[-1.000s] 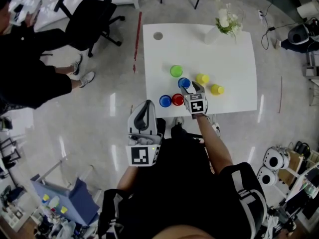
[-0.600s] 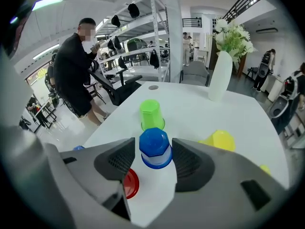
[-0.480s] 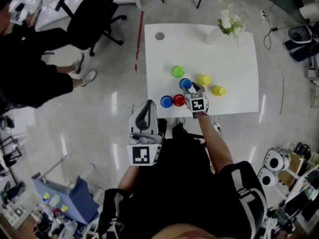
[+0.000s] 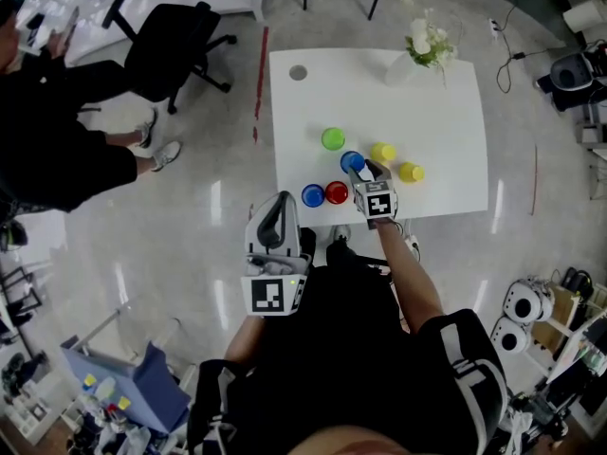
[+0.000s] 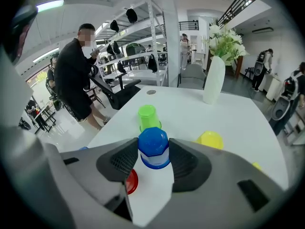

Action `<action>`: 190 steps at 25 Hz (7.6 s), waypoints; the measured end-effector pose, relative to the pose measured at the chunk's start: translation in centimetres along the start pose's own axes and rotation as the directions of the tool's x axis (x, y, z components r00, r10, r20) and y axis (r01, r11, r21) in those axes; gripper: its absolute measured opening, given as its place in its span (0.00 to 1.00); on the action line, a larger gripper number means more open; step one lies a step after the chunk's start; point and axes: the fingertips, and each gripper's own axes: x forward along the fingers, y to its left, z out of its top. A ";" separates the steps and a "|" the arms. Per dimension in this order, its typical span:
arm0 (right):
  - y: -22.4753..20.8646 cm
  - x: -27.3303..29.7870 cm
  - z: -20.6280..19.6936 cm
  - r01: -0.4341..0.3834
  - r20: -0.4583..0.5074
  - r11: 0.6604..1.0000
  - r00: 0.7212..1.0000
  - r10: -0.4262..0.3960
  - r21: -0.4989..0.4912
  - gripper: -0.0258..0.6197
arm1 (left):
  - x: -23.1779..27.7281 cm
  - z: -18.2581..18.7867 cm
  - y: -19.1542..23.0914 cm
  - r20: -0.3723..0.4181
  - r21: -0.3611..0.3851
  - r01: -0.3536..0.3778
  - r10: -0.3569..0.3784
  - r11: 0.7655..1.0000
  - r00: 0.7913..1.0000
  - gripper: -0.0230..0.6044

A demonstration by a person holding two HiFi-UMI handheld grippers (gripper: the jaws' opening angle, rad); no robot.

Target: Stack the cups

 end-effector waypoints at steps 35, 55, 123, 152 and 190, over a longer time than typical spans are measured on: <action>-0.5 -4.6 -7.8 -0.026 -0.066 1.000 0.997 0.026 -0.004 0.37 | -1.4 -0.5 -4.6 0.013 0.024 0.043 -0.043 0.999 0.999 0.07; 0.9 -4.0 -9.3 -0.026 -0.115 1.000 0.993 0.024 -0.014 0.38 | -2.3 -0.5 -3.6 0.006 -0.011 0.036 -0.036 0.999 0.999 0.07; 1.4 8.5 5.5 -0.266 -0.195 0.943 0.954 0.228 -0.201 0.46 | 8.7 -1.8 4.8 -0.022 -0.034 -0.220 0.219 0.975 0.975 0.07; 2.0 6.6 6.6 -0.225 -0.144 0.950 0.970 0.196 -0.218 0.40 | 6.9 -1.4 5.4 -0.010 -0.033 -0.199 0.198 0.980 0.980 0.07; 10.4 -7.5 1.7 -0.193 -0.092 0.974 0.979 0.182 -0.121 0.40 | 1.6 -0.8 4.1 0.002 -0.044 0.066 -0.066 0.997 0.998 0.07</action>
